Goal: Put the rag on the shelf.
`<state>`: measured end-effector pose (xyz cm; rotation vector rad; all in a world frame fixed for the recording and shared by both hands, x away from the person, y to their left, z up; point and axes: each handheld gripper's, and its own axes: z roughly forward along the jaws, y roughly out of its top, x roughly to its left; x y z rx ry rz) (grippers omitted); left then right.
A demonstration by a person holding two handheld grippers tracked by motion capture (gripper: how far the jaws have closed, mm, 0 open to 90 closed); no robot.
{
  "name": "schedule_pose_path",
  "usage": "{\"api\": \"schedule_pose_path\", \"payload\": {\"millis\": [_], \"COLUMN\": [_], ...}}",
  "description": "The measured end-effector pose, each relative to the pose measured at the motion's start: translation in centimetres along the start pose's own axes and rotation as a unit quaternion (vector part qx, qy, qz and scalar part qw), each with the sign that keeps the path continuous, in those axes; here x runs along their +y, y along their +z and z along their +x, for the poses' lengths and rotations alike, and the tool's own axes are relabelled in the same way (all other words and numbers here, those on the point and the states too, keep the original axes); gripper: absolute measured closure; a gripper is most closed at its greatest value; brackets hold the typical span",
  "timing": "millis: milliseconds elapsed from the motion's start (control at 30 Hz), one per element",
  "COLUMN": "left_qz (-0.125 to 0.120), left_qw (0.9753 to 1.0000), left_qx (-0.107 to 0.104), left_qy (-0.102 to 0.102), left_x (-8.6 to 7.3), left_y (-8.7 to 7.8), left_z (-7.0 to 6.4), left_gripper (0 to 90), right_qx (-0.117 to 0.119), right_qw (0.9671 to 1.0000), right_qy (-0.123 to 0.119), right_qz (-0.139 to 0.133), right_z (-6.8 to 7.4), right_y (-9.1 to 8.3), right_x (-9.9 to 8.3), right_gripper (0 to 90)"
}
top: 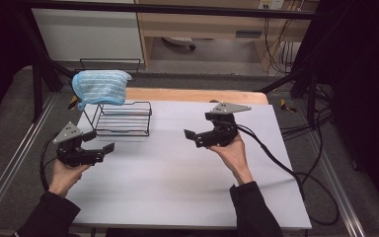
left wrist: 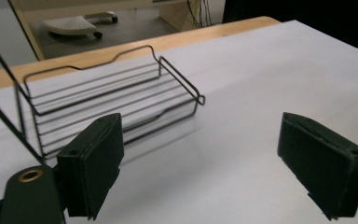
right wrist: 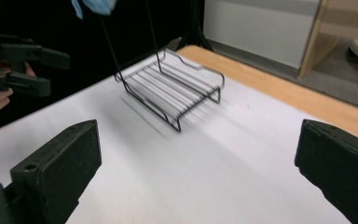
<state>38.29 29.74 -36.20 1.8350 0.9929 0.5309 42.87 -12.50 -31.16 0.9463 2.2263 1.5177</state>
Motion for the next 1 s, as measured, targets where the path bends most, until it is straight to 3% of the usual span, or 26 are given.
{"api": "schedule_pose_path", "payload": {"millis": [267, 333, 500, 600, 733, 833, 1000], "left_qz": [0.035, 0.044, 0.051, 0.059, 0.064, 0.065, 0.07], "left_qw": [0.999, 0.9987, 0.9982, 0.9978, 0.9972, 0.9972, 0.9968], "left_qx": [-0.027, -0.025, -0.031, -0.029, -0.032, -0.035, -0.036], "left_qy": [0.001, 0.008, 0.003, 0.013, 0.02, 0.016, 0.016], "left_x": [-3.7, -4.1, -5.0, -5.4, -5.9, -6.2, -6.5], "left_y": [1.5, 1.7, 2.1, 2.3, 2.4, 2.5, 2.5], "left_z": [-1.1, -1.2, -1.2, -1.2, -1.2, -1.2, -1.3], "left_gripper": [14.3, 14.3, 14.3, 14.3, 14.3, 14.3, 14.3], "right_qx": [-0.007, -0.013, -0.028, -0.034, -0.04, -0.033, -0.029], "right_qw": [0.9993, 0.9989, 0.9973, 0.9962, 0.9957, 0.9956, 0.9969], "right_qy": [0.034, 0.043, 0.067, 0.077, 0.075, 0.081, 0.061], "right_qz": [0.01, 0.013, 0.016, 0.022, 0.037, 0.033, 0.04], "right_z": [-2.5, -3.2, -4.8, -5.5, -6.3, -6.5, -6.2], "right_y": [-2.9, -3.7, -5.5, -6.4, -7.4, -8.0, -8.4], "right_x": [-6.2, -7.8, -11.4, -13.3, -15.2, -16.4, -16.8], "right_gripper": [0.5, 0.4, 0.4, 0.5, 0.4, 0.4, 0.4]}}
